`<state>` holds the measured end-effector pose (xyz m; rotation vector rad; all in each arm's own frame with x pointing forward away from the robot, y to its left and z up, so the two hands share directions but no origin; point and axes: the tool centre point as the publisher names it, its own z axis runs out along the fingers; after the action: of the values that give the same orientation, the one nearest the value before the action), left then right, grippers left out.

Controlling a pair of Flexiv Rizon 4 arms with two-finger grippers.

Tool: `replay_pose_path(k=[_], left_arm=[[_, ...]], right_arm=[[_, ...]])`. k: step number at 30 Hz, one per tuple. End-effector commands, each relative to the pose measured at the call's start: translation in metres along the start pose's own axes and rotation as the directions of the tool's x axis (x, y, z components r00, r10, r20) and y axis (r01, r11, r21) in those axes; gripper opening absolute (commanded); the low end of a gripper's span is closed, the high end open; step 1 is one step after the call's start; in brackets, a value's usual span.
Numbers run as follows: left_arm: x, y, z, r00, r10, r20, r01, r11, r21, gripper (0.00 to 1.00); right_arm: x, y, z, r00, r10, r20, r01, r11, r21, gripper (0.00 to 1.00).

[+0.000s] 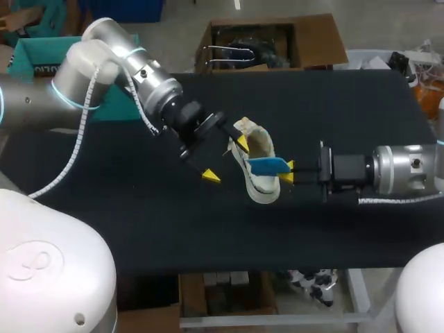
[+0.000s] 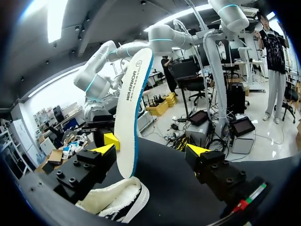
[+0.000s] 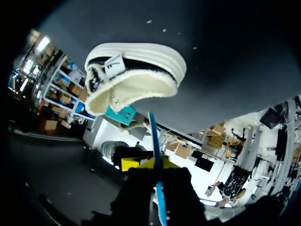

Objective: Open the shoe tongue, take the insole out of the shoe, put the insole back into the shoe, and pack the shoe into the shoebox

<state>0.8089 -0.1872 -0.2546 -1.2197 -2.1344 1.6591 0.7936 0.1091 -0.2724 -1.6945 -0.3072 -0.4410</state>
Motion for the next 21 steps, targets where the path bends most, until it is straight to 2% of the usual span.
replay_pose_path(k=[1,10,17,21], left_arm=[[0.002,-0.005,0.009,0.813,0.038,0.581,-0.003,0.998,-0.062,1.00],[-0.016,0.004,0.020,0.811,0.039,0.584,0.005,0.997,-0.074,1.00],[-0.023,0.015,0.017,0.808,0.035,0.588,0.025,0.995,-0.093,1.00],[-0.027,0.023,0.014,0.810,0.025,0.586,0.041,0.994,-0.100,0.91]], right_arm=[[0.001,0.001,0.007,1.000,-0.014,0.001,0.014,1.000,-0.002,0.00],[0.004,0.012,0.016,0.997,-0.071,-0.011,0.071,0.997,0.003,0.00],[0.014,0.028,0.018,0.996,-0.079,-0.029,0.079,0.997,-0.003,0.00],[0.017,0.037,0.017,0.996,-0.088,-0.032,0.088,0.996,0.003,0.00]])
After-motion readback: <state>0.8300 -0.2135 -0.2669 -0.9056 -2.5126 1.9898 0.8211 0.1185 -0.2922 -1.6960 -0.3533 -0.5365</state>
